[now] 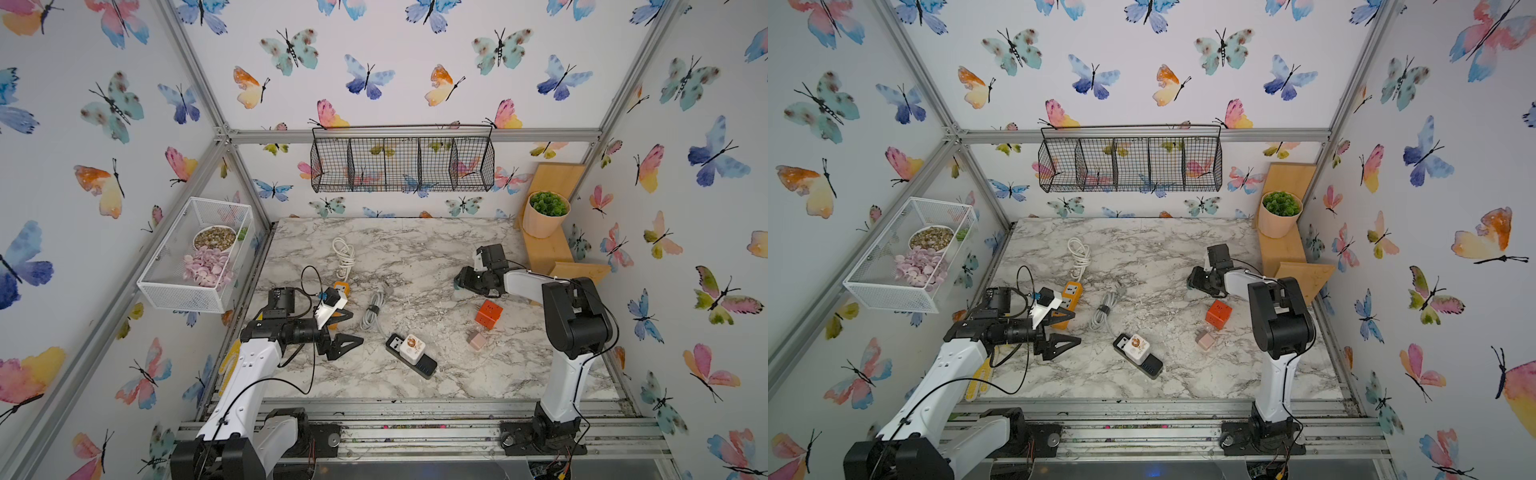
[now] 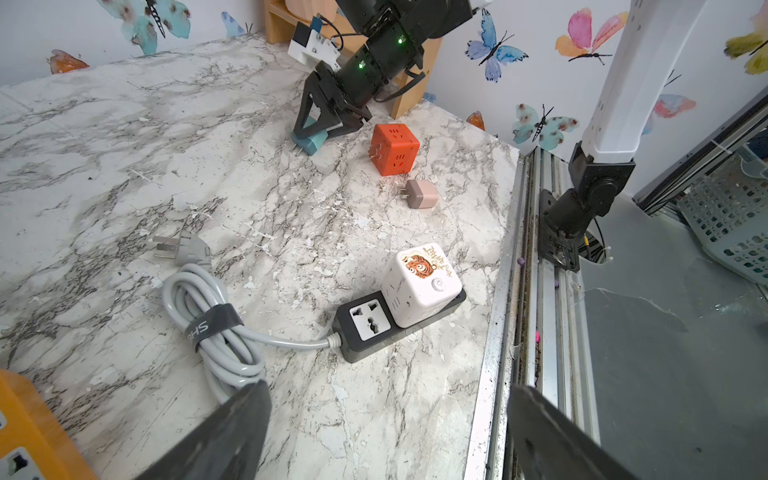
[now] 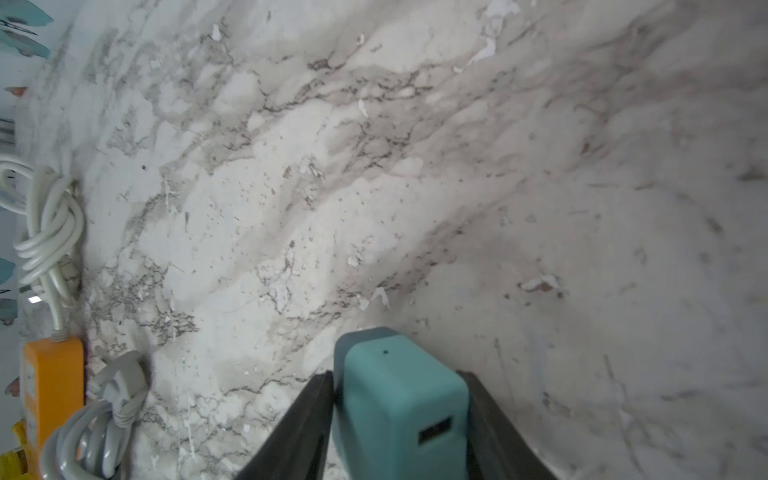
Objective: Pull the plug off the socket
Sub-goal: Place the plug at the center of the board.
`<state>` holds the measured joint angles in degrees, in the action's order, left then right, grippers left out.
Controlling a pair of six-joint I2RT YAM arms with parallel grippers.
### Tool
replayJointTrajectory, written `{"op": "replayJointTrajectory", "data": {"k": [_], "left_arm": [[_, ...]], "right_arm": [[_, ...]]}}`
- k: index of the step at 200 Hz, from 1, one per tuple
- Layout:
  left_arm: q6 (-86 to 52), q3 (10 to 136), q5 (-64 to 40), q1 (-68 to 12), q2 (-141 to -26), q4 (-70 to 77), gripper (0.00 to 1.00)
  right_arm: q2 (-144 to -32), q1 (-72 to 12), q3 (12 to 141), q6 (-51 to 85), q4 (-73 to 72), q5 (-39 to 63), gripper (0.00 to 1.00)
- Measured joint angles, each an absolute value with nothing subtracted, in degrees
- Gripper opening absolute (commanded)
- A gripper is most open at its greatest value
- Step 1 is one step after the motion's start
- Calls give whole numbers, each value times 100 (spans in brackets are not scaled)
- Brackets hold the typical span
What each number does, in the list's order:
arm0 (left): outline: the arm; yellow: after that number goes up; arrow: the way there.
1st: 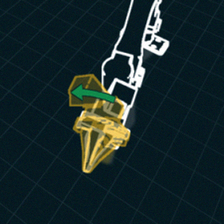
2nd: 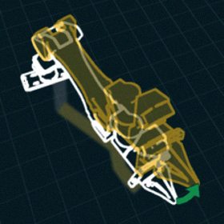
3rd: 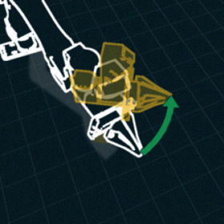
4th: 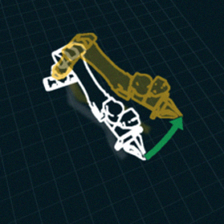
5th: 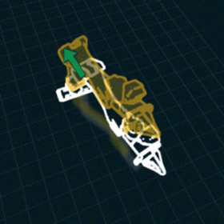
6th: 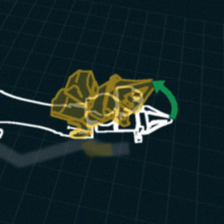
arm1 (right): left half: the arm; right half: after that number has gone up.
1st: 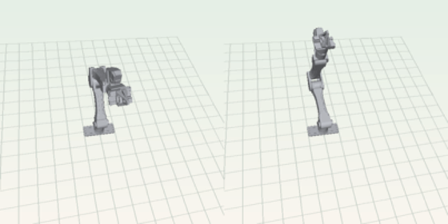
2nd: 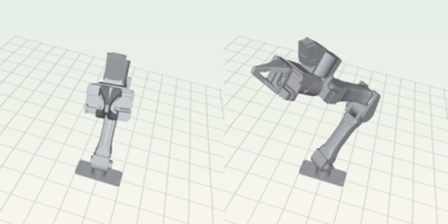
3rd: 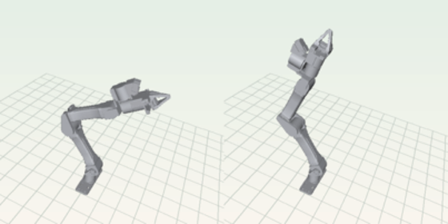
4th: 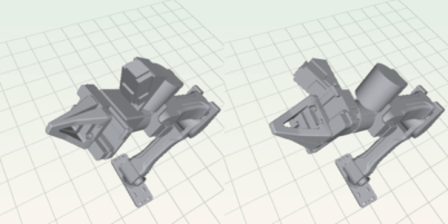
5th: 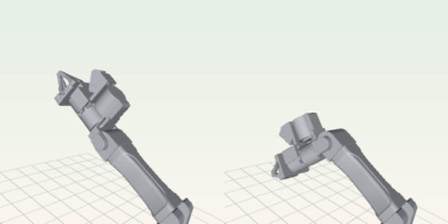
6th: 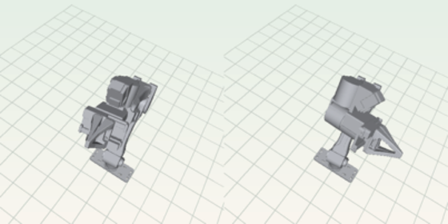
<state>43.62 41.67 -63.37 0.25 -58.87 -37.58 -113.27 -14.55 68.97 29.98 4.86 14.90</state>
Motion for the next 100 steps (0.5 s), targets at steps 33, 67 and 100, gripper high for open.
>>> {"op": "replayJointTrajectory", "data": {"k": [33, 67, 100], "left_arm": [[4375, 4167, -6337, 25, -5887, -3758, 95], [4410, 4165, -6337, 25, -5887, -3760, 95], [4486, 4167, -6335, 25, -5887, -3760, 95]], "right_arm": [[-11301, -1455, 7026, 2849, 727, 1278, 77], [-11065, -1455, 7100, 2709, 1175, 1059, 83], [-10291, -1463, 7098, 2589, 1546, 1011, 83]]}}
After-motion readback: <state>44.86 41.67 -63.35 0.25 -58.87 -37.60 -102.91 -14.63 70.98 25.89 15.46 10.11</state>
